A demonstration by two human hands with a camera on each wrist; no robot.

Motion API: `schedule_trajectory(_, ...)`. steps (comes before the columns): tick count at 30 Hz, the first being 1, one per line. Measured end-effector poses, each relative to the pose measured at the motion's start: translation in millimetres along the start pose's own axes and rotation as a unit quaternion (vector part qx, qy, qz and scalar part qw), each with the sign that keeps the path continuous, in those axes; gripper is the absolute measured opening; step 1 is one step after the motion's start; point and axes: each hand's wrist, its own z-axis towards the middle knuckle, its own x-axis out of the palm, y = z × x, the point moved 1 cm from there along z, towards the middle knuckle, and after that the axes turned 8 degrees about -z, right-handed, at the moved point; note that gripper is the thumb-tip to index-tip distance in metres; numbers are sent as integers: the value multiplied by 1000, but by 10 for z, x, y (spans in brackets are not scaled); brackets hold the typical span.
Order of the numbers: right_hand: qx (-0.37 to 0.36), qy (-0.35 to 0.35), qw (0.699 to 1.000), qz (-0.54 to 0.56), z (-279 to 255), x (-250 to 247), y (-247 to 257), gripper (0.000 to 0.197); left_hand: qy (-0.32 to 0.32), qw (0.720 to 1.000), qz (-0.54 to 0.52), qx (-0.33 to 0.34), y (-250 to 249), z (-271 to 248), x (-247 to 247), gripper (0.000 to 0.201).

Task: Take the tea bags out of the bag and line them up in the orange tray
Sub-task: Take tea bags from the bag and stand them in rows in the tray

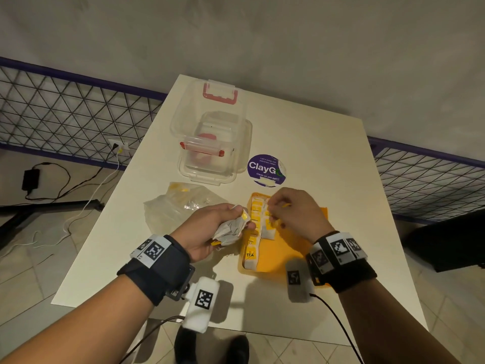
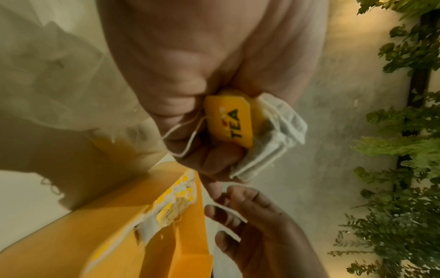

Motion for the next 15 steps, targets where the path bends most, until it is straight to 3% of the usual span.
schedule_trajectory(4, -14, 112, 990, 81, -87, 88, 165, 14, 36, 999, 23, 13, 27, -12, 75, 34)
schedule_trajectory(9, -14, 114, 984, 136, -128, 83, 163, 23, 45, 997, 51, 30, 19, -26, 47, 35)
schedule_trajectory(15, -60, 102, 984, 132, -143, 67, 219, 12, 47, 997, 49, 33, 46, -33, 28, 33)
